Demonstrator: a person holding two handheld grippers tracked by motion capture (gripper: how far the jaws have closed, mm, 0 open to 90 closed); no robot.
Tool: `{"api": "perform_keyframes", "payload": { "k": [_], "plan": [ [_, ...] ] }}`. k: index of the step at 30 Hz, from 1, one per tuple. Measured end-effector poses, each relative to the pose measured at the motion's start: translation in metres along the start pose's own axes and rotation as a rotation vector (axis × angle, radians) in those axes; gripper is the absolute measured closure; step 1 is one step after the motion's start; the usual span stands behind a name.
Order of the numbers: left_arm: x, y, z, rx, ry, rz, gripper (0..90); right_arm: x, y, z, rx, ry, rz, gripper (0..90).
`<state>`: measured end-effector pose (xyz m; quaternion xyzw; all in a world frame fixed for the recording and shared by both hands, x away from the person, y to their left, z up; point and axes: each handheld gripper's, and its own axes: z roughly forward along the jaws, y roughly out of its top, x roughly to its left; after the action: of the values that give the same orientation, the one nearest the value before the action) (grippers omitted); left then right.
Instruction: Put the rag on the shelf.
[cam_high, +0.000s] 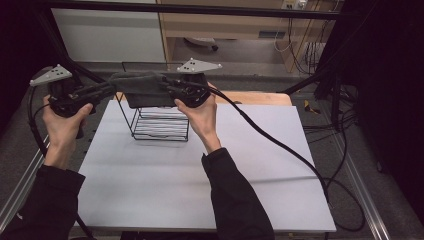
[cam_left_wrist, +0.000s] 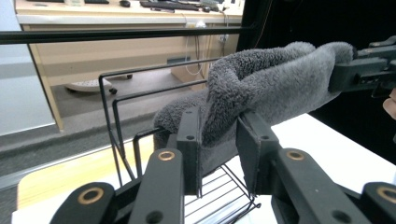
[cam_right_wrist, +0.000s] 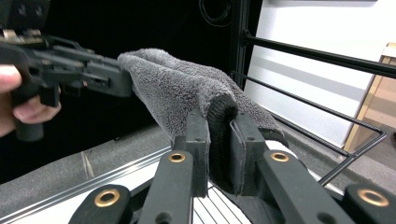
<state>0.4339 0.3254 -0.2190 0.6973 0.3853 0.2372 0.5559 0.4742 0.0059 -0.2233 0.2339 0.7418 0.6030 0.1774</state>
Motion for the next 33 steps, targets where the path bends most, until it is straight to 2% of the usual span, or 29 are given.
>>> {"api": "perform_keyframes", "payload": {
  "k": [4,7,10,13,20,26,33],
  "plan": [
    [-0.002,0.014,-0.012,-0.018,0.029,0.006,71.4,0.0,-0.002,0.0,0.003,0.003,-0.002,79.8],
    [-0.002,0.025,-0.015,-0.01,0.044,0.002,76.8,0.001,-0.002,0.0,0.005,0.004,-0.009,79.7],
    [-0.002,0.033,-0.011,0.002,0.04,-0.009,82.1,0.002,-0.003,0.0,0.01,0.004,-0.02,79.3],
    [-0.004,0.036,-0.001,0.035,0.032,-0.012,86.7,0.003,-0.004,-0.001,0.016,0.002,-0.03,79.1],
    [-0.003,0.035,0.017,0.082,0.024,-0.021,89.6,0.005,-0.005,-0.001,0.028,0.003,-0.042,78.5],
    [-0.006,0.026,0.018,0.102,-0.003,-0.016,89.7,0.005,-0.007,-0.002,0.041,0.009,-0.05,77.3],
    [-0.007,0.014,0.023,0.142,-0.01,-0.006,89.6,0.008,-0.009,-0.002,0.057,0.016,-0.047,70.7]
  ]
}}
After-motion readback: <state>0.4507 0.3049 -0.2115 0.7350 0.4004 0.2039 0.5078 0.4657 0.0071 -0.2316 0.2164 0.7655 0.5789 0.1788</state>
